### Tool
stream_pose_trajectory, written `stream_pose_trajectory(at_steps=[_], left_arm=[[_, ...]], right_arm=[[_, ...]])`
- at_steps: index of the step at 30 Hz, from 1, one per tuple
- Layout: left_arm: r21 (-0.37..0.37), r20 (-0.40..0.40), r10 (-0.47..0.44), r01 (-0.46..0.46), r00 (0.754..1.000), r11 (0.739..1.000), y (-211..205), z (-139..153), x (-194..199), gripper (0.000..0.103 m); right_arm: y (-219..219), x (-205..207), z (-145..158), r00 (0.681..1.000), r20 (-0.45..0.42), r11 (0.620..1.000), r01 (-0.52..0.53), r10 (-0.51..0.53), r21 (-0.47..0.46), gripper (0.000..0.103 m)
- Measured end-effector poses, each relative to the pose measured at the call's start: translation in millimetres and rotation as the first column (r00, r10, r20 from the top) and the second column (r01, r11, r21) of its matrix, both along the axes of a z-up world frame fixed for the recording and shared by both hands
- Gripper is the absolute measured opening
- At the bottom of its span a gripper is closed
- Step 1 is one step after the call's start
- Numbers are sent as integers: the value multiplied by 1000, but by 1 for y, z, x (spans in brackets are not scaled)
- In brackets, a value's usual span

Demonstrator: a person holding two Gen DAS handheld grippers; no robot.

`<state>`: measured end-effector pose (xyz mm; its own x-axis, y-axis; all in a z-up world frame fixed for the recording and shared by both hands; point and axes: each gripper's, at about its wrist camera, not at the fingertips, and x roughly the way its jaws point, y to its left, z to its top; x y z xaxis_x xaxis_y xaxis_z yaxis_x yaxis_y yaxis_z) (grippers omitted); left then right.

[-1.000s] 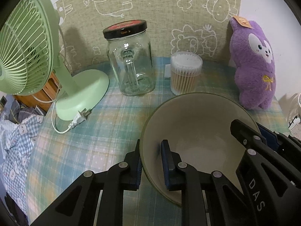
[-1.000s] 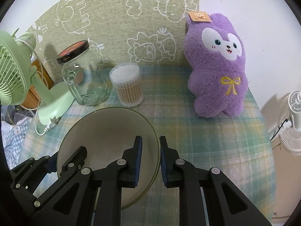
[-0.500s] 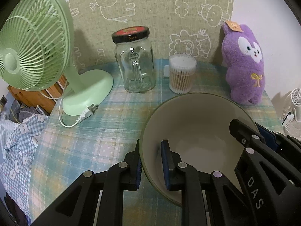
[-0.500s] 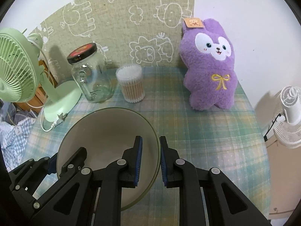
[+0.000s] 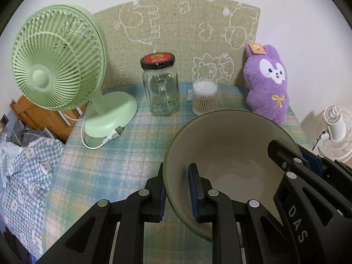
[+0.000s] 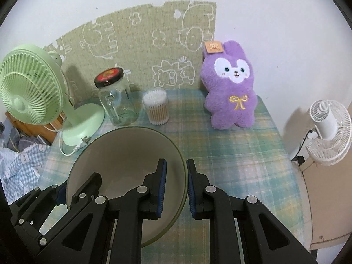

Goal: Organize plates and bowls
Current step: 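Lift the cream bowl stack with both tools and carry it toward the plates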

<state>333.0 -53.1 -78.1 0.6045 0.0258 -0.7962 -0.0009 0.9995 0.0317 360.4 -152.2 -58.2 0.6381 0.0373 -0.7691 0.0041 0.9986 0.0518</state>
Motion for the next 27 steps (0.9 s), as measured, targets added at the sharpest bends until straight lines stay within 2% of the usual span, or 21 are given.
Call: stream_pose_trajectory(at_steps=[13,27], left_arm=[[-19,61,-9,10,998,1000,19,45,-48,16],[-31,98,-55,58,994,998,40,68,-103,16]], right_arm=[[16,-55,48,998,57,1000,29,-29,8,21],[38,-119,75,993,83,997,79,-79,3,21]])
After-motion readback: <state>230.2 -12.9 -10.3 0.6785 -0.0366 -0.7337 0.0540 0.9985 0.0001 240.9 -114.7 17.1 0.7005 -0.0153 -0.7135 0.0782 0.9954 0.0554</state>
